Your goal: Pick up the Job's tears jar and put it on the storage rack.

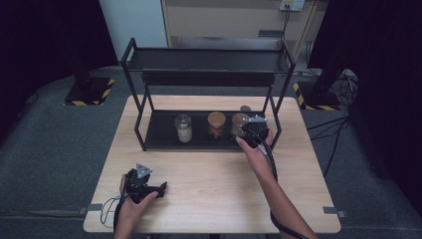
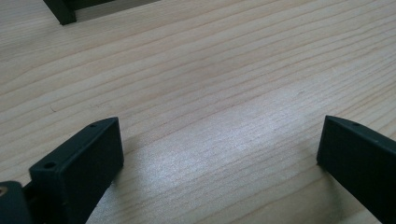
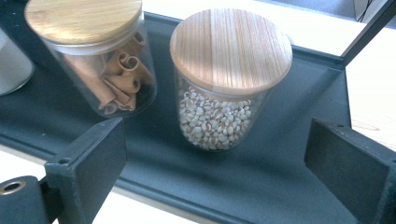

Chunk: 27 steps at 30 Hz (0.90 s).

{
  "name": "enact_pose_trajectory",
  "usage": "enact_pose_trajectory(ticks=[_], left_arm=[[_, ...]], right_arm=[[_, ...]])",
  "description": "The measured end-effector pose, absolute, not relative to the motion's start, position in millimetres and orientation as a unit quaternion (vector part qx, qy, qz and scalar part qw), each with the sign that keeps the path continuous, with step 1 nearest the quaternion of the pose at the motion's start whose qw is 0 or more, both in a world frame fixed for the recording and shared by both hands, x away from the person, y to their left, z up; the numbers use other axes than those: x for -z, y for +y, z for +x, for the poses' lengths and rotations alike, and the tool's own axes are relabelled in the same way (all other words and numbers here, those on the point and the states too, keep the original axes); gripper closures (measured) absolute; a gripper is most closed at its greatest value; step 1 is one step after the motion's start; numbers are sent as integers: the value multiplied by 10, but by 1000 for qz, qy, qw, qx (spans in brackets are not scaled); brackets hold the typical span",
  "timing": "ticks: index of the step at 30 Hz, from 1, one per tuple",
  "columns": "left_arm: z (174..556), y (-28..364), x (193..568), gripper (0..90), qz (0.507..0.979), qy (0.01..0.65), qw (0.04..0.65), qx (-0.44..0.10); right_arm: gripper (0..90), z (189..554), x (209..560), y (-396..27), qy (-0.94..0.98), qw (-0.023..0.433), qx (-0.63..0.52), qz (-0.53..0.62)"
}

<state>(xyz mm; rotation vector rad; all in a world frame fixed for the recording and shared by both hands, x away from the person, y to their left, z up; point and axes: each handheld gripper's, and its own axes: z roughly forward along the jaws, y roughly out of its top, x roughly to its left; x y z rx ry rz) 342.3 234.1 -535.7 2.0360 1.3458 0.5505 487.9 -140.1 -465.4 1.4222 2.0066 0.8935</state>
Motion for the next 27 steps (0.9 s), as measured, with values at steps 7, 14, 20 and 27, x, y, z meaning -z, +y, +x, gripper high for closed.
enact_pose_trajectory(ticks=[7, 14, 20, 27], left_arm=[[3423, 2341, 5357, 0, 772, 511, 315, -209], [3423, 2341, 5357, 0, 772, 511, 315, -209], [3423, 2341, 5357, 0, 772, 511, 315, -209], [3423, 2341, 5357, 0, 772, 511, 315, -209]], right_arm=[[56, 4724, 4601, -1413, 743, 251, -333, 523], [56, 4591, 4536, -1450, 742, 254, -336, 521], [57, 4488, 4520, -1488, 746, 251, -339, 516], [57, 4400, 4521, -1491, 747, 247, -344, 513]])
